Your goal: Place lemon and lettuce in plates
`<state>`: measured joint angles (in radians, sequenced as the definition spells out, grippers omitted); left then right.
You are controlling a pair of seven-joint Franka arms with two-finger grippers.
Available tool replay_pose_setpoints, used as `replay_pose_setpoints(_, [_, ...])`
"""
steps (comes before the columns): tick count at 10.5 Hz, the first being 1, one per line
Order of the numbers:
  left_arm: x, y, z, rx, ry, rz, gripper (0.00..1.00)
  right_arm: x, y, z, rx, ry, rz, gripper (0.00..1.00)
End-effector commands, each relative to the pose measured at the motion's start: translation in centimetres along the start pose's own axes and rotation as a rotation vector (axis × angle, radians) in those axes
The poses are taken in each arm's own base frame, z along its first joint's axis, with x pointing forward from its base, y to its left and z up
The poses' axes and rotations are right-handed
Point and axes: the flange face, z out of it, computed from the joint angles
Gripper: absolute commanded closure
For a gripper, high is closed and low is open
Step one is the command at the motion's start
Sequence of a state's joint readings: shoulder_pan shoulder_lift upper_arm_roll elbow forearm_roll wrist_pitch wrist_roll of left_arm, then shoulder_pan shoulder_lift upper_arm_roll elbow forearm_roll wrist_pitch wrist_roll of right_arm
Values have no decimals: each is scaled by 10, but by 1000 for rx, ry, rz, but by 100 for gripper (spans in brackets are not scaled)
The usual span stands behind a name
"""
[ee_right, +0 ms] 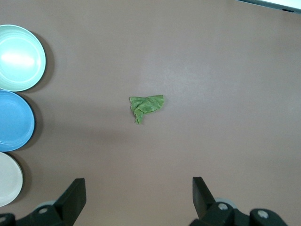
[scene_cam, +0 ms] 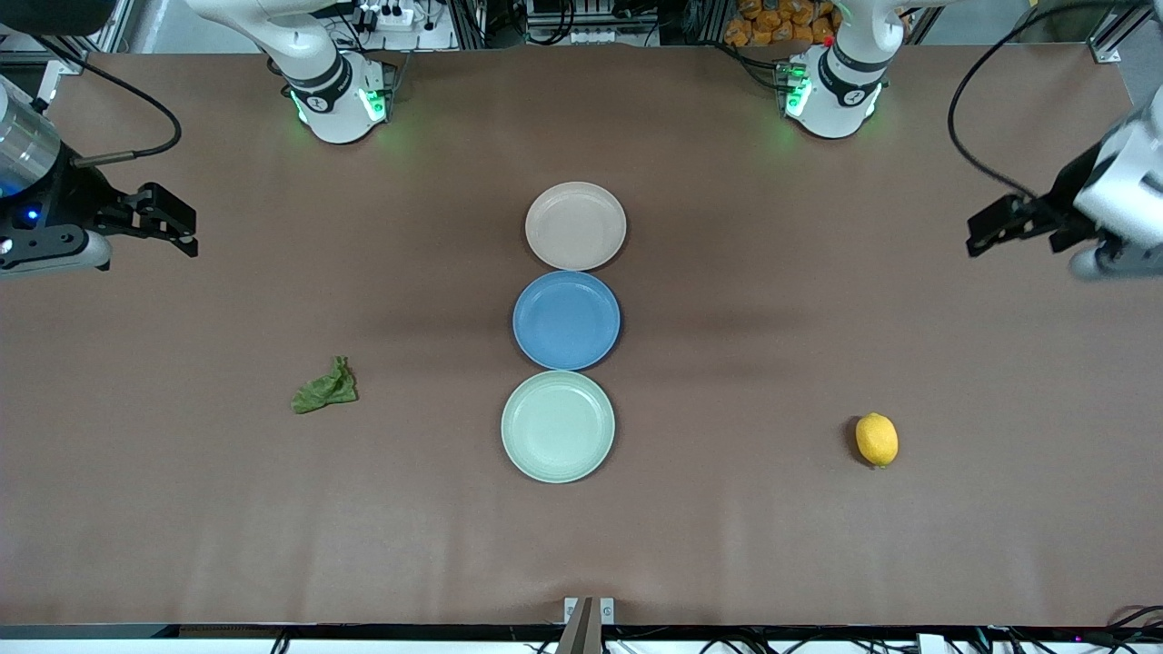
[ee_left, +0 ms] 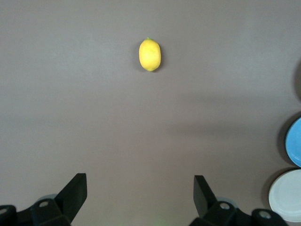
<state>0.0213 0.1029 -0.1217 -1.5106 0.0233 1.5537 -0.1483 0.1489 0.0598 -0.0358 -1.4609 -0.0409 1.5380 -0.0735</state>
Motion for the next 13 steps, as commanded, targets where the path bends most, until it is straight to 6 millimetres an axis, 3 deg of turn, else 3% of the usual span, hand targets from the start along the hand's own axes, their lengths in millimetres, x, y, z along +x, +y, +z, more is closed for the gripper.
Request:
replay_pose_setpoints(1, [56,-15,73,19,-9,10,0,-9,2,-3,7,-3,12,0])
replay_pose_setpoints(3, [89,-14,126,52,13,29,0,-6,3,3,9,-11,14,0])
replay_pose_setpoints(4, [103,-11,154,43,24,35,0,-1,4,21,10,-32,16,0])
replay_pose_setpoints(6, [128,-1,224,23,27,53,0,16,-3,94,12,-79,2,0])
replay_pose_setpoints(8, [139,11,271,13,26,67,0,38,-8,158,12,-108,-8,0])
replay_pose_setpoints(10, [144,12,292,26,42,82,0,56,-3,220,18,-147,1,0])
replay_pose_setpoints(12, [146,14,318,24,23,86,0,60,11,289,56,-146,41,0])
replay_pose_setpoints(13, [150,15,331,38,55,104,0,59,8,319,53,-116,40,0])
